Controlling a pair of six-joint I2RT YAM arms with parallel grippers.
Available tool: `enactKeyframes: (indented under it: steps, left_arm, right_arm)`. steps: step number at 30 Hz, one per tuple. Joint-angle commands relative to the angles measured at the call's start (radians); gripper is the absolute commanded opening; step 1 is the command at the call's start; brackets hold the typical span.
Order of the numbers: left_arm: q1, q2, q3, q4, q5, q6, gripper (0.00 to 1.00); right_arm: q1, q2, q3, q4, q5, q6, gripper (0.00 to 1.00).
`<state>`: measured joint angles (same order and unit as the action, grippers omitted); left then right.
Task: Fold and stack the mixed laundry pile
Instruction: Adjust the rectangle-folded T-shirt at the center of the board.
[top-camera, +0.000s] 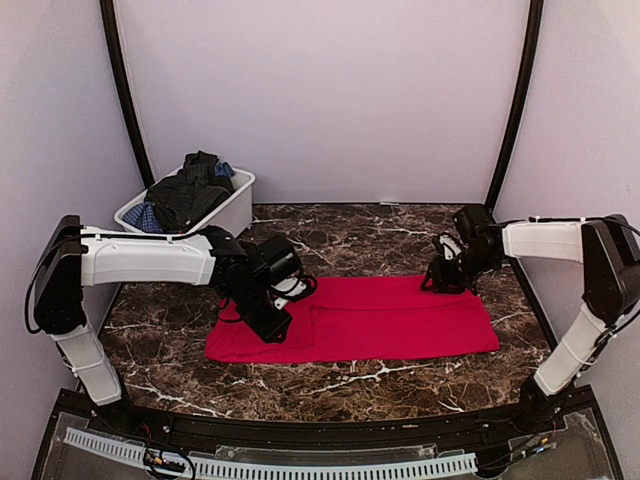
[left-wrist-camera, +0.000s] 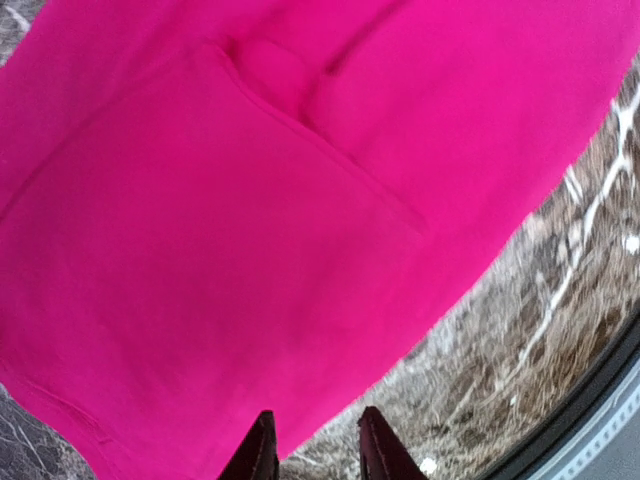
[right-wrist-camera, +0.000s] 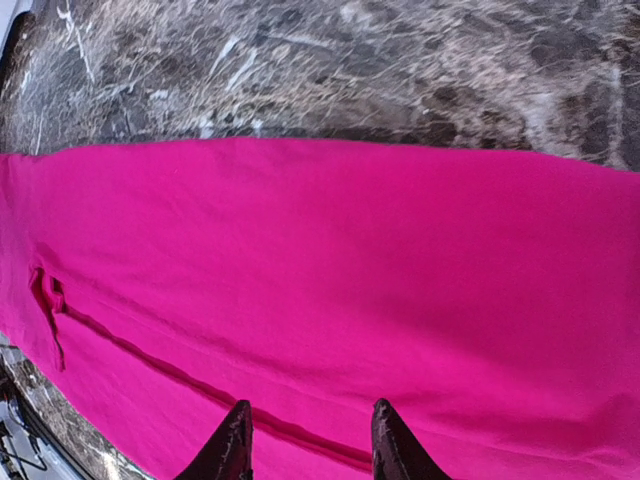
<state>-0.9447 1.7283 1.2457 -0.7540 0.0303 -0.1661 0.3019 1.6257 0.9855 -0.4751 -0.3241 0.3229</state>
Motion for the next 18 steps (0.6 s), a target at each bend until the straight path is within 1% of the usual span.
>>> enactKeyframes:
  steps: [1,4,6,10,15,18]
  left_arm:
    - [0.081,0.038,0.089,0.068,-0.041,-0.129,0.29]
    - [0.123,0.059,0.121,0.119,-0.042,-0.196,0.31]
    - [0.150,0.082,0.136,0.136,-0.048,-0.220,0.32]
    - [0.190,0.147,0.152,0.148,-0.059,-0.256,0.34]
    - [0.232,0.203,0.136,0.131,-0.058,-0.299,0.36]
    - [0.242,0.210,0.116,0.126,-0.071,-0.312,0.41]
  right_arm:
    - [-0.041,-0.007,0.038,0.000,0.061,-0.030,0.37]
    - [-0.044,0.049,0.065,-0.036,0.114,-0.045,0.32]
    - [-0.044,0.068,0.057,-0.044,0.118,-0.036,0.29]
    - [-0.048,0.056,-0.007,-0.030,0.125,0.014,0.29]
    - [-0.063,0.049,-0.078,-0.024,0.089,0.067,0.28]
    - [-0.064,0.009,-0.121,-0.018,0.081,0.104,0.31]
